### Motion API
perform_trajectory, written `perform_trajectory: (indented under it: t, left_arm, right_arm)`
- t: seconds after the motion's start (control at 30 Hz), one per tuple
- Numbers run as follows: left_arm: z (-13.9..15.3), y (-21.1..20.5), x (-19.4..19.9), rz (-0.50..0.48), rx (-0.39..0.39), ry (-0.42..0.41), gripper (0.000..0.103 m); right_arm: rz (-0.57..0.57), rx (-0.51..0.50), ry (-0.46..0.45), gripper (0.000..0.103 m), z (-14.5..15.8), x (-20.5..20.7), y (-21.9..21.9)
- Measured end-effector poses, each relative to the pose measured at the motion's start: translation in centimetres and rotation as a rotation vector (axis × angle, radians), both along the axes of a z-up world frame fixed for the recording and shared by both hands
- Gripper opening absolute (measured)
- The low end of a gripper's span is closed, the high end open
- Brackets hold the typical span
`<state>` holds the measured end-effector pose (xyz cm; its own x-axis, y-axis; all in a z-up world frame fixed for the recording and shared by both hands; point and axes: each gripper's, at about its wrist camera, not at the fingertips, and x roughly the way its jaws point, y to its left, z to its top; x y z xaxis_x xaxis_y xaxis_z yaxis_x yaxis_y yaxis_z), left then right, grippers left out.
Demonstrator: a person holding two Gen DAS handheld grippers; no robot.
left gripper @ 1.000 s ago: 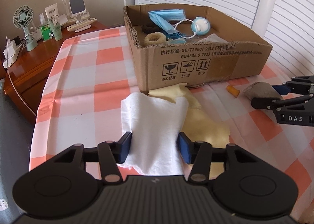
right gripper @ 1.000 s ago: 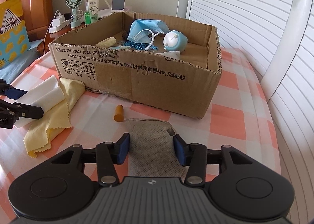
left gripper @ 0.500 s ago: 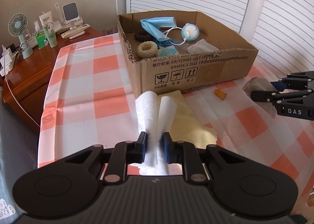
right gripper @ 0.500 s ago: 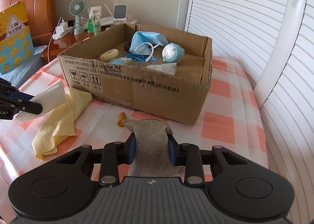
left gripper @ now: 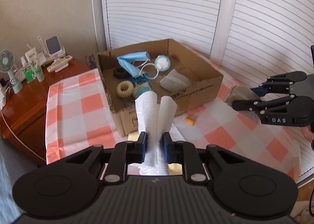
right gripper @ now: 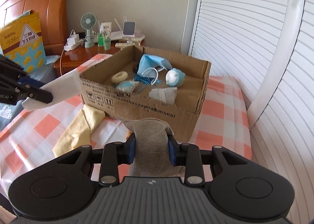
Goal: Organize soft objects
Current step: 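Lift the white towel into the box and open the left gripper while the right lifts the pouch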
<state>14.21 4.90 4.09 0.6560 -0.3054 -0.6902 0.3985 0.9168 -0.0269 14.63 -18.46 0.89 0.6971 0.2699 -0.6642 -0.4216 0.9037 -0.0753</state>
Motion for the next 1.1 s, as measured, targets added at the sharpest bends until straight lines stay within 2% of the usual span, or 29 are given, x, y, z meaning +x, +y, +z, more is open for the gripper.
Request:
perform_trajectory:
  t: [0.13,0.23,0.3,0.4,0.53,0.57,0.63,0.67,0.7,0.77,0.87,1.1]
  left_arm:
    - [2.4,-1.4,1.8,-0.046,-0.017,-0.063,0.016]
    - [3.2,-2.6,4.3,-0.051,0.006,-0.103,0.016]
    - [3.4,-3.2,6.3,-0.045,0.012,-0.098,0.016]
    - [3.0,-3.9,9.8,-0.015,0.023,-0.086,0.016]
    - [1.7,-4.2,14.0,0.071,0.053,-0.075,0.017]
    - [1.3,-4.1,14.9,0.097,0.049,-0.072,0.022]
    - [0.3,-3.8,16.3,0.138,0.052,-0.050,0.042]
    - [-0.2,-3.7,16.9,0.153,0.058,-0.033,0.067]
    - [-0.6,-3.7,17.1,0.162,0.064,-0.031,0.086]
    - [-1.1,-3.6,16.8,0.175,0.072,-0.064,0.087]
    - [-1.1,-3.5,15.9,0.151,0.052,-0.042,0.088]
    - [1.3,-2.9,11.1,0.105,0.015,-0.097,0.096]
  right_arm:
    - [0.008,0.010,-0.027,0.037,1.3,0.1,-0.2]
    - [0.008,0.008,-0.047,0.037,2.0,0.4,-0.2]
    - [0.006,0.012,-0.060,0.037,2.4,0.7,-0.3]
    - [0.003,0.026,-0.074,0.037,2.8,1.1,-0.6]
    - [-0.003,0.038,-0.081,0.037,3.1,2.0,-0.8]
    - [-0.005,0.039,-0.083,0.037,3.2,2.1,-0.8]
    - [-0.006,0.037,-0.086,0.037,3.3,2.3,-0.8]
    - [-0.006,0.037,-0.085,0.037,3.3,2.4,-0.8]
    - [-0.006,0.038,-0.086,0.037,3.3,2.4,-0.9]
    - [-0.005,0.038,-0.086,0.037,3.3,2.5,-0.8]
    - [-0.009,0.042,-0.082,0.037,3.4,2.7,-0.8]
    - [-0.022,0.054,-0.077,0.037,3.8,3.7,-0.6]
